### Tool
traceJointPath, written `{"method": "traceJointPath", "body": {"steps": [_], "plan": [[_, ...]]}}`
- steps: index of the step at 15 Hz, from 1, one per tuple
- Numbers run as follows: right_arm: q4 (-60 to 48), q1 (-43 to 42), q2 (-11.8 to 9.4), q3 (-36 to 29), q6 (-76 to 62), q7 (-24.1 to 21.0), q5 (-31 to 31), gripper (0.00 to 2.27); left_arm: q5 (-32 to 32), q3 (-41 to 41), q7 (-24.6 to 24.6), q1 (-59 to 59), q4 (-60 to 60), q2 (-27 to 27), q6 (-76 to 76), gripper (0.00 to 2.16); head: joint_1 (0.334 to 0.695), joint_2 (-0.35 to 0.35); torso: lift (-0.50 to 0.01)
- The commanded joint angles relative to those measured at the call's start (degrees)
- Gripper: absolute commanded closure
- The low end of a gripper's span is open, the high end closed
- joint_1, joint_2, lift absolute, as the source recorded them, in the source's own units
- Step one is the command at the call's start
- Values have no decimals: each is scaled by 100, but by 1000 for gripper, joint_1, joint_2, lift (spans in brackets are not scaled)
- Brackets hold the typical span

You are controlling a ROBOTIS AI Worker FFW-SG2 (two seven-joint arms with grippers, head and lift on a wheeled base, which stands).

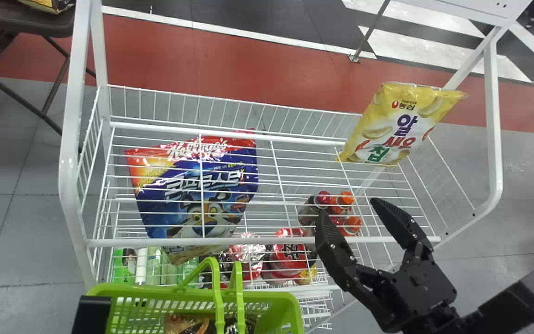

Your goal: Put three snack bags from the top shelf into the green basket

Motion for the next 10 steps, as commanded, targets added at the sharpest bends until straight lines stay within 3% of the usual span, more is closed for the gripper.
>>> {"method": "traceJointPath", "body": {"steps": [1,10], "plan": [[-8,-9,-39,14,11,-16,-5,66,0,0,6,15,6,-15,0,2145,695,-350,-50],[1,-70,-92,58,170,-33,4,66,-70,-35,-12,208,-82,-15,-211,2145,695,-350,-50]]}}
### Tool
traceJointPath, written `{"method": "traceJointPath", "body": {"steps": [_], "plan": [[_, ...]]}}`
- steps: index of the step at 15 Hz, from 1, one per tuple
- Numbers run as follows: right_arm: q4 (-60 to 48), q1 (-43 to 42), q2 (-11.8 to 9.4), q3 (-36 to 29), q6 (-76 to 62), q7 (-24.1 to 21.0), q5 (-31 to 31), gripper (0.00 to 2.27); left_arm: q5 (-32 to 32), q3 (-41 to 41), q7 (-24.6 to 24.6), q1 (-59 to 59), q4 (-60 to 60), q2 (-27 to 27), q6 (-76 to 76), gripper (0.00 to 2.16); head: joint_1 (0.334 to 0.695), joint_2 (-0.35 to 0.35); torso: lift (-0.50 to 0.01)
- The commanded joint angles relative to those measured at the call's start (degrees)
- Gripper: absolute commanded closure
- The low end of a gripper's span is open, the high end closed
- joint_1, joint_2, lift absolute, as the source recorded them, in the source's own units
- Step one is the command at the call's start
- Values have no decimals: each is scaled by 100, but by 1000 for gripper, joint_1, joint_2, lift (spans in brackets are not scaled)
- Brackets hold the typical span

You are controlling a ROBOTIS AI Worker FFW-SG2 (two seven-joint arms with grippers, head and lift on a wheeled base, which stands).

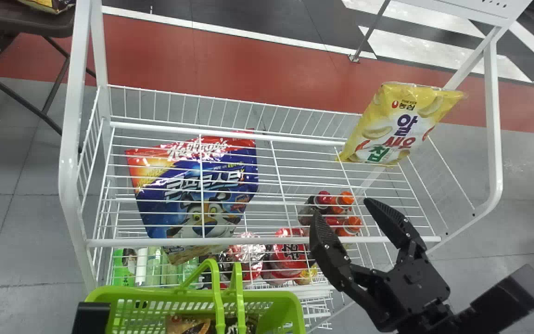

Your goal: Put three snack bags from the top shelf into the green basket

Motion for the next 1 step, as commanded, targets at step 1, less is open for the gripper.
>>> {"method": "traceJointPath", "body": {"steps": [1], "plan": [[8,-10,-3,2,9,-26,-1,66,-8,23,-1,46,-14,-15,-6,2145,695,-350,-50]]}}
